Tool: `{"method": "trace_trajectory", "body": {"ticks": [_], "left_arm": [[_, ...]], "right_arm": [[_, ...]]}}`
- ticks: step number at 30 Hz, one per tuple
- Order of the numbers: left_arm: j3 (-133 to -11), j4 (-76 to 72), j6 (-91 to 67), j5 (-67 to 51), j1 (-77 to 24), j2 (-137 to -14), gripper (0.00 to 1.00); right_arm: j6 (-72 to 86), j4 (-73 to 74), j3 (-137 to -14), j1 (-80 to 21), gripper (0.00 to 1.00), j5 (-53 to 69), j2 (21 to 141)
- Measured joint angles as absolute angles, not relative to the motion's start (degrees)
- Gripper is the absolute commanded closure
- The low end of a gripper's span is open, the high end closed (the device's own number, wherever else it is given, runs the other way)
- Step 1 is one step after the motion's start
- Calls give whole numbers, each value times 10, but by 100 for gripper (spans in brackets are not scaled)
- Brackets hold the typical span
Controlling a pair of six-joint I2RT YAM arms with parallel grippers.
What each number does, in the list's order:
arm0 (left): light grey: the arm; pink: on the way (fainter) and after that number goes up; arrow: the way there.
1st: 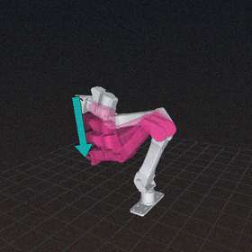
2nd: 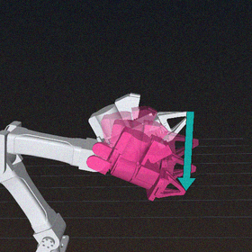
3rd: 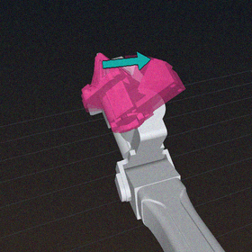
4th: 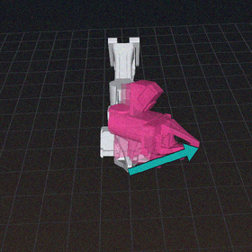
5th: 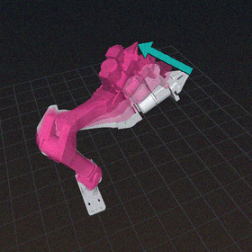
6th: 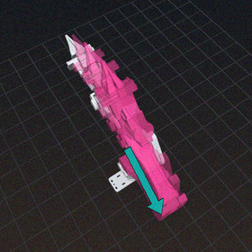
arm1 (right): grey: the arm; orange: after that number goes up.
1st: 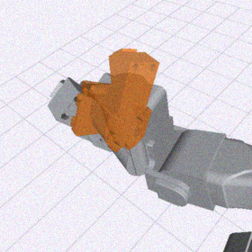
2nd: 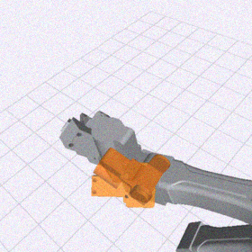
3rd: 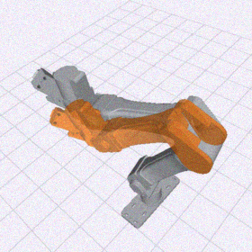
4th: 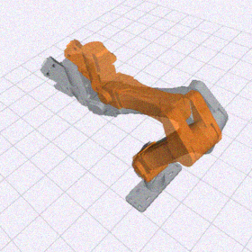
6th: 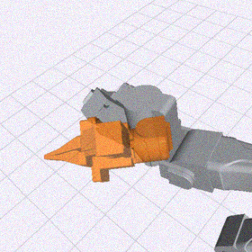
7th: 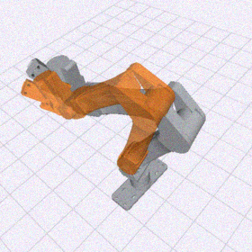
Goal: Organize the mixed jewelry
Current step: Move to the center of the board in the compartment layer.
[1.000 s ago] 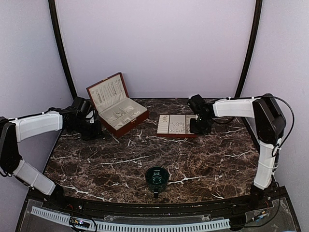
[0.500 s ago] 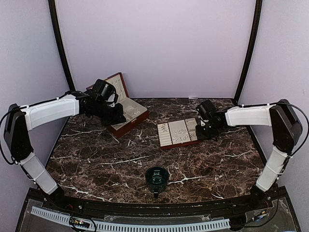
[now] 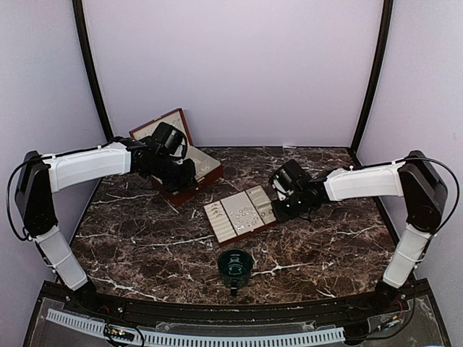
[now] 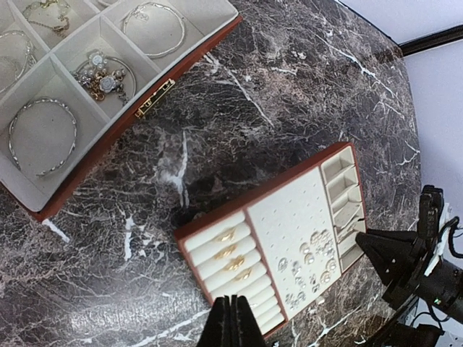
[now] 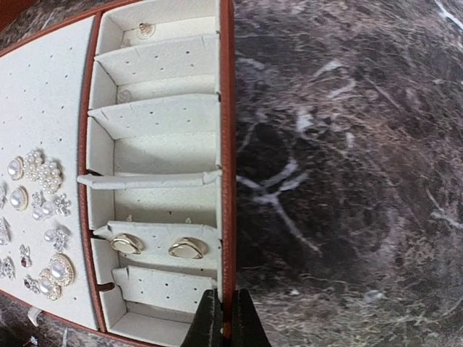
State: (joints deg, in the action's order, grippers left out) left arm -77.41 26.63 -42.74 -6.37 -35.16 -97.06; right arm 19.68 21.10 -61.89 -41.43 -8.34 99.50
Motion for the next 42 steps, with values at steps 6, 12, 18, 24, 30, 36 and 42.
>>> {"method": "trace_trajectory", "body": {"ticks": [6,12,18,24,30,36,42], "left_arm": [[-728,246,-410,-78,-351,-964,100],[-662,221,-388,-94,-352,-935,100],[-621,181,-369,-112,-352,-896,100],[-597,160,-355,-120,-352,-879,100],[-585,151,-343,-119,-352,-866,100],[-581,146,-342,-117,-352,-859,100],[-571,146,-346,-112,-352,-855,100]], "right_arm": [[187,193,-625,-469,100,-64,1035],[172,201,-637,-482,100,-62,1044],[165,224,-641,-482,100,-89,1039],[165,249,-635,-482,100,-110,1001],[166,277,-615,-481,100,-134,977],[180,295,-577,-464,100,-152,934],[194,309,-531,-424,100,-165,884]]}}
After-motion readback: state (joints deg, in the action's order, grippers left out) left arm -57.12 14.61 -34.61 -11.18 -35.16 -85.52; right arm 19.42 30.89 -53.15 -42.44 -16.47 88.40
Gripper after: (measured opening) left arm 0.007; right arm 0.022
